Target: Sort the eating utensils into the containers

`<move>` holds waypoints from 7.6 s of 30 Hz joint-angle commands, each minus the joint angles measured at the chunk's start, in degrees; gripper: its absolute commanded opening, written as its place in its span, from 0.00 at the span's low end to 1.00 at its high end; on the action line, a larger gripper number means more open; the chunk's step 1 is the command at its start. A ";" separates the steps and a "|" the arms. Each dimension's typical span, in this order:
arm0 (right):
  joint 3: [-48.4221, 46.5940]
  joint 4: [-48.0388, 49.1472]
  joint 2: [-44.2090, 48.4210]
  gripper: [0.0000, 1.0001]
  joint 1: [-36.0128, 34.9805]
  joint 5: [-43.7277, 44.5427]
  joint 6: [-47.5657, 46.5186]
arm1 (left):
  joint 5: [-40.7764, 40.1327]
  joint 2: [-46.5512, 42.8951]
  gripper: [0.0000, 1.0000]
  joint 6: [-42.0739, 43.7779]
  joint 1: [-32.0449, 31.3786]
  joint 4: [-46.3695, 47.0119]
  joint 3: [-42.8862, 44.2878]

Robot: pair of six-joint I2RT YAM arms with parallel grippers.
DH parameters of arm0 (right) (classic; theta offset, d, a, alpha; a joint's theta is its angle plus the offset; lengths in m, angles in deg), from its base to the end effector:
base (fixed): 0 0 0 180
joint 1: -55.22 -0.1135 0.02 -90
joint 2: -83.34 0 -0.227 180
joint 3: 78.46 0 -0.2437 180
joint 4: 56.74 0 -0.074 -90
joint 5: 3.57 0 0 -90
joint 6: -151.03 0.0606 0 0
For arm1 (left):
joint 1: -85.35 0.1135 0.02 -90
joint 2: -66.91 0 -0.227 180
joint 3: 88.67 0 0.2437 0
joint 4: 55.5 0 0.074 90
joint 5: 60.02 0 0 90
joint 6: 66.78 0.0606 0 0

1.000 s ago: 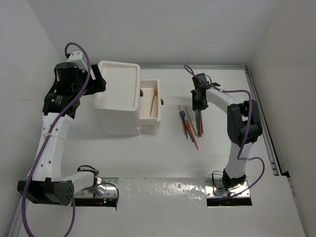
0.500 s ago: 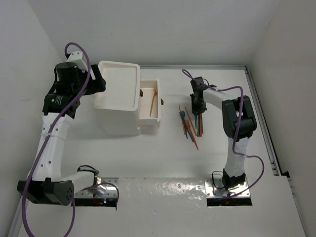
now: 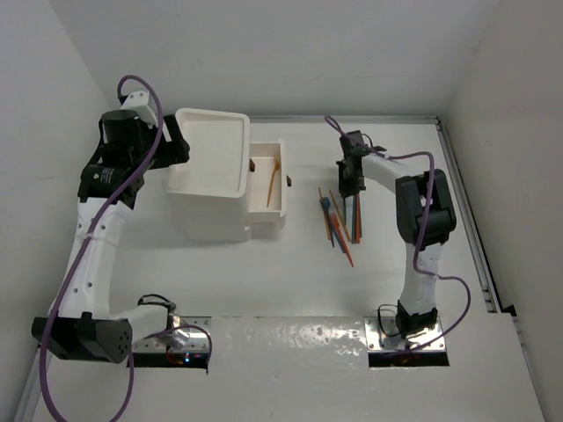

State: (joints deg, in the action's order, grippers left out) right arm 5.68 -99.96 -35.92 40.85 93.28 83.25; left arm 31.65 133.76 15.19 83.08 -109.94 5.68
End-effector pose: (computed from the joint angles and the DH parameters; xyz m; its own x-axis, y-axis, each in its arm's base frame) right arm 0.3969 0.0942 0.0916 -0.8990 0.1573 -0.4088 0.1506 0.9874 0.0487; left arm 0.2666 -0.0123 0.3738 -0.4574 -0.1216 -0.8809 0.0017 0.9905 -0.1376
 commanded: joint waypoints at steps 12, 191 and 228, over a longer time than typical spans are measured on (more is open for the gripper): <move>-19.73 1.54 12.13 0.00 -10.31 -14.32 12.49 | 0.44 -0.05 0.72 -0.41 -0.55 0.98 1.82; 14.54 12.80 12.56 0.00 -6.90 -2.20 -4.29 | 0.70 -3.57 0.72 -0.05 -0.90 -1.48 -1.08; -10.24 16.83 15.04 0.00 -15.85 -14.94 20.49 | -1.41 -3.13 0.72 -0.06 -0.90 -0.68 -2.05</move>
State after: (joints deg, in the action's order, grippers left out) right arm -1.86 -86.39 -18.53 27.16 81.59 96.91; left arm 31.06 130.90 14.38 83.00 -112.78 3.45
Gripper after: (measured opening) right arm 0.019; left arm 0.720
